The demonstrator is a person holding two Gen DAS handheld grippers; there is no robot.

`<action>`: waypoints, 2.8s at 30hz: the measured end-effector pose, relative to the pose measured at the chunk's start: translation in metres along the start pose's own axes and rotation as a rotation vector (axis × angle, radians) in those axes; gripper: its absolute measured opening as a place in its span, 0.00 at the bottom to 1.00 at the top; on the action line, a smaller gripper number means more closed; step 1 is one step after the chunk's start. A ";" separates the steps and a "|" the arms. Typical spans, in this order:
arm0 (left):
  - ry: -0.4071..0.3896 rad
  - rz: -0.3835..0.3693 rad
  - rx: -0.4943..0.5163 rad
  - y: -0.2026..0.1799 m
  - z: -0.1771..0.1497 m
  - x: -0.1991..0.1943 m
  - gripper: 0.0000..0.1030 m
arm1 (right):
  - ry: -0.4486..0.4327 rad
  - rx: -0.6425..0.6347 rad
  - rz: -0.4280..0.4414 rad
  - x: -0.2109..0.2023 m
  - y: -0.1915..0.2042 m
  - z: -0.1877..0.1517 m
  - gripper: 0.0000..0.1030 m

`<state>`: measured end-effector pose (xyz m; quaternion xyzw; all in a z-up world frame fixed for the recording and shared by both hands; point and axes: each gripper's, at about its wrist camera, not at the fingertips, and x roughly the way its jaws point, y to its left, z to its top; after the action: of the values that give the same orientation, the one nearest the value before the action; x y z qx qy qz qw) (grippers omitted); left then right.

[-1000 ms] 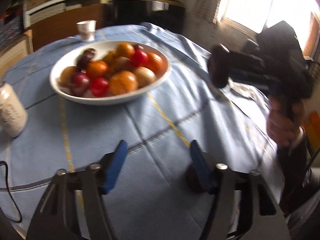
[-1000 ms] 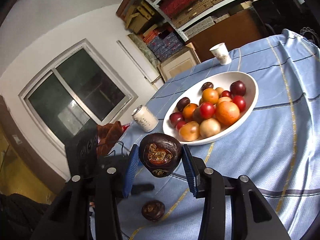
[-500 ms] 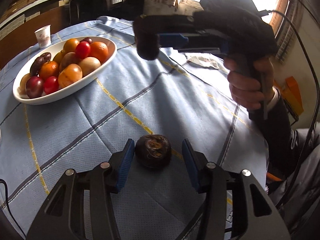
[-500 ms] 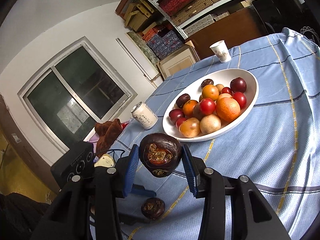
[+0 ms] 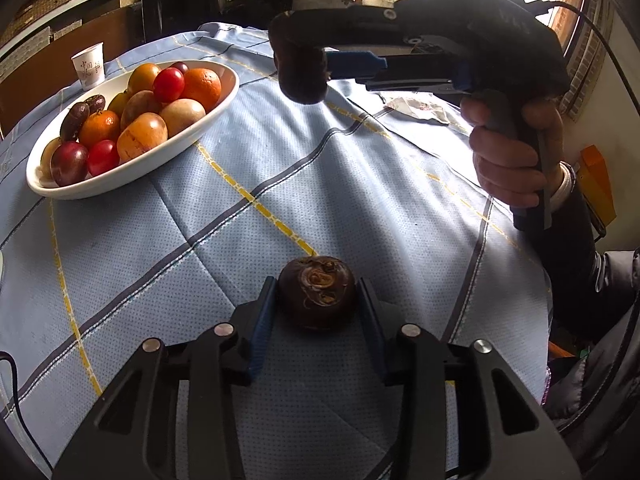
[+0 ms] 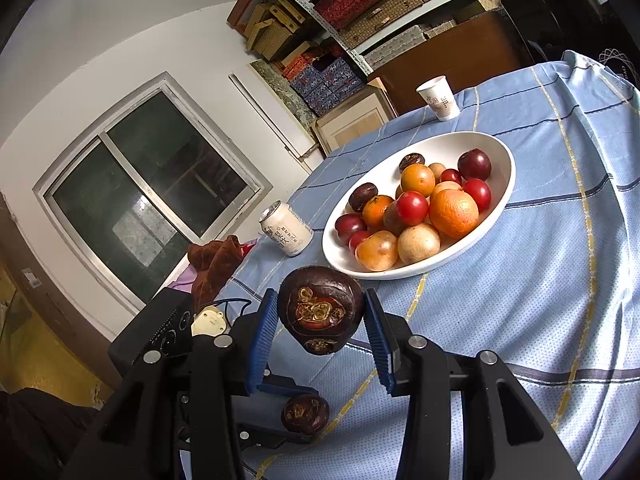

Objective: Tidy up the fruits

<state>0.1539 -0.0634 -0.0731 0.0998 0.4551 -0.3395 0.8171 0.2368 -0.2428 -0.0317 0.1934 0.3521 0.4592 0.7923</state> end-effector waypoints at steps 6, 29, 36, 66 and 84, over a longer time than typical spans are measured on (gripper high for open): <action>-0.008 0.004 -0.022 0.003 0.001 -0.003 0.38 | 0.017 0.017 -0.019 0.006 -0.006 -0.004 0.43; -0.332 0.367 -0.371 0.126 0.083 -0.072 0.38 | -0.194 0.004 -0.240 0.054 -0.011 0.080 0.43; -0.279 0.473 -0.428 0.168 0.130 -0.045 0.38 | -0.173 -0.001 -0.317 0.092 -0.031 0.110 0.43; -0.420 0.624 -0.440 0.112 0.080 -0.111 0.95 | -0.156 -0.228 -0.510 0.045 0.043 0.069 0.96; -0.358 0.612 -0.409 0.057 0.023 -0.094 0.95 | -0.051 -0.349 -0.716 0.036 0.052 -0.002 0.97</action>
<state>0.1731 0.0121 0.0078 0.0053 0.3132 0.0050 0.9497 0.2165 -0.1851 -0.0138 -0.0678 0.2943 0.2021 0.9316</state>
